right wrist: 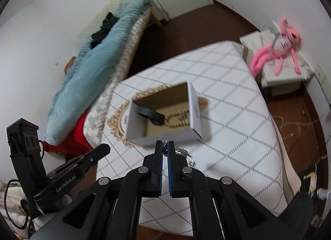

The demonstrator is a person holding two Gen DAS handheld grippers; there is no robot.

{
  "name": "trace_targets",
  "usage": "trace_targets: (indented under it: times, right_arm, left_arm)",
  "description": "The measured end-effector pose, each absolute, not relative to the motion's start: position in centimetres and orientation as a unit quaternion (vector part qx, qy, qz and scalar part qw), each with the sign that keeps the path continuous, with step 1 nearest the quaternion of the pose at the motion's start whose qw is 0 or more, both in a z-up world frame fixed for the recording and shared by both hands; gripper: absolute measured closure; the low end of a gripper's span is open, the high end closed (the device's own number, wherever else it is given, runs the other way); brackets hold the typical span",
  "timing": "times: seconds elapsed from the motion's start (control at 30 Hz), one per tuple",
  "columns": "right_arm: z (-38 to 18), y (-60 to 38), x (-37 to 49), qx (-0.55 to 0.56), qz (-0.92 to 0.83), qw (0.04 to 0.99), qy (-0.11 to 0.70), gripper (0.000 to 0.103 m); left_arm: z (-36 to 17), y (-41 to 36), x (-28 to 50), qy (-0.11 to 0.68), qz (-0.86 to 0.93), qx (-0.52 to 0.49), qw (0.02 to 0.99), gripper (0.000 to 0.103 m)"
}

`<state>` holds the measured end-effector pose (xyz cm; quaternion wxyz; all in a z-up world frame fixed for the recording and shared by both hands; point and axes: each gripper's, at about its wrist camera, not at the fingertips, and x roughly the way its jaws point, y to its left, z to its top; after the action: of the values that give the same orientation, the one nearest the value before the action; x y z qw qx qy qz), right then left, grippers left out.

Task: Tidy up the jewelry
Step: 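Lower the left gripper onto the thin silver necklace and grasp it while the right gripper holds the bracelet, then carry the necklace and chain bracelet into the box and open both grippers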

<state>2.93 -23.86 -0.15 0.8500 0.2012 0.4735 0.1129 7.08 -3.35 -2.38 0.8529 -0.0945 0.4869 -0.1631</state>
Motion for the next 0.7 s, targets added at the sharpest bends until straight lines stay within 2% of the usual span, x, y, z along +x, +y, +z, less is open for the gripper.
trace_targets:
  times: [0.13,0.2,0.23,0.43,0.7]
  right_arm:
    - [-0.8,-23.4,3.4,0.194,0.112,0.848,0.480,0.100]
    - [-2.5,-23.6,3.4,0.196,0.105,0.839,0.496,0.100]
    - [-3.7,-23.9,3.3,0.198,0.098,0.833,0.507,0.100]
    - [-11.3,-26.2,1.7,0.214,0.054,0.789,0.573,0.100]
    - [-14.0,-27.7,-0.1,0.221,0.029,0.778,0.587,0.100]
  left_arm:
    - [-5.0,-2.7,7.6,0.521,-0.154,-0.100,0.834,0.094]
    - [-6.9,-2.4,7.4,0.535,-0.139,-0.093,0.828,0.075]
    - [-8.5,-2.2,7.2,0.546,-0.132,-0.090,0.822,0.074]
    - [-14.6,-1.7,6.2,0.599,-0.108,-0.082,0.789,0.073]
    - [-16.8,-3.2,5.7,0.611,-0.108,-0.043,0.783,0.072]
